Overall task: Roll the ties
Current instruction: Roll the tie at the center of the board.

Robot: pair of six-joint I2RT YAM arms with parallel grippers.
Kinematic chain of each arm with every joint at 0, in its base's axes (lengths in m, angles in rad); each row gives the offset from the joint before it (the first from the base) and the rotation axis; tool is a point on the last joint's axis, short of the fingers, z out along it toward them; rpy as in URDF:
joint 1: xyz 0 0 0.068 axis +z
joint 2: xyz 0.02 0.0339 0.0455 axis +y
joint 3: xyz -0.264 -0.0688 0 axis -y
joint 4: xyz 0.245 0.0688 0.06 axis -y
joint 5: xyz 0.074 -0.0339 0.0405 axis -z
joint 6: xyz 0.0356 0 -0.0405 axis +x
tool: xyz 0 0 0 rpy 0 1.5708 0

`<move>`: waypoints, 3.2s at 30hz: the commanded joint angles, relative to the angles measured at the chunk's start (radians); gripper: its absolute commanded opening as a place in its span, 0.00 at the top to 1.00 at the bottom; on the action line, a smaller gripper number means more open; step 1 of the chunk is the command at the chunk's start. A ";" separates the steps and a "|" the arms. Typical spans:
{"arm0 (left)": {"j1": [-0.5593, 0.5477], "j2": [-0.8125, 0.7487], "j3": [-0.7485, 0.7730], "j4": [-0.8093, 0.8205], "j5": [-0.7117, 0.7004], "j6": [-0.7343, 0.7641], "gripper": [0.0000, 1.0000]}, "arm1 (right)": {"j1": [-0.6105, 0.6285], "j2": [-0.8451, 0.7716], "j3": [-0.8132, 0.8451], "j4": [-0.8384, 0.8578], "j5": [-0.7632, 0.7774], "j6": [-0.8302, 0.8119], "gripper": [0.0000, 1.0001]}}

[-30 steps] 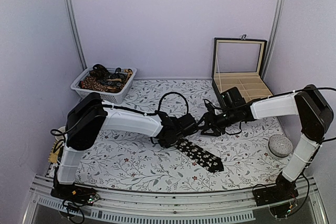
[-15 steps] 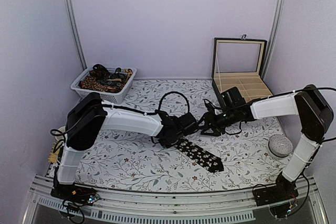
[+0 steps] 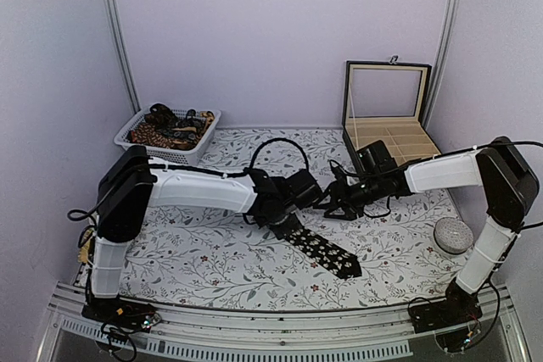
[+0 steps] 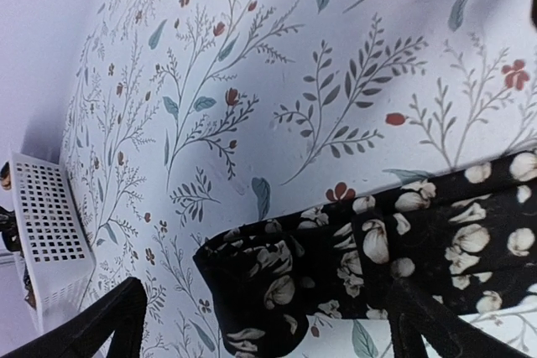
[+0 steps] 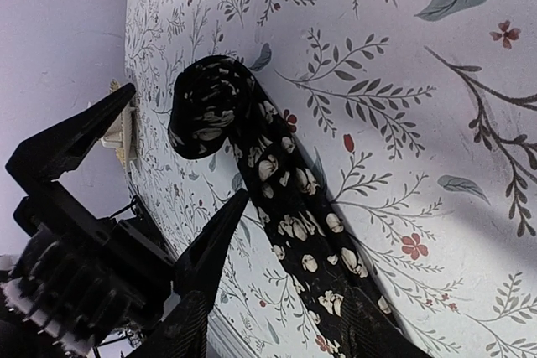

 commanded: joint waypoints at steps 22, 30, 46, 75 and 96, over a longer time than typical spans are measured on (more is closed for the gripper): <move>0.412 -0.503 -0.395 0.313 0.782 -0.245 0.49 | 0.192 0.281 0.297 0.117 0.055 0.177 0.50; 0.444 -0.409 -0.406 0.349 0.857 -0.243 0.66 | 0.213 0.375 0.356 0.136 0.061 0.233 0.50; 0.435 -0.284 -0.405 0.406 1.008 -0.265 0.83 | 0.211 0.453 0.412 0.122 0.070 0.261 0.53; 0.375 -0.180 -0.384 0.459 1.119 -0.292 0.98 | 0.211 0.434 0.361 0.139 0.083 0.271 0.59; 0.360 -0.150 -0.379 0.457 1.098 -0.299 1.00 | 0.211 0.377 0.270 0.282 0.068 0.332 0.69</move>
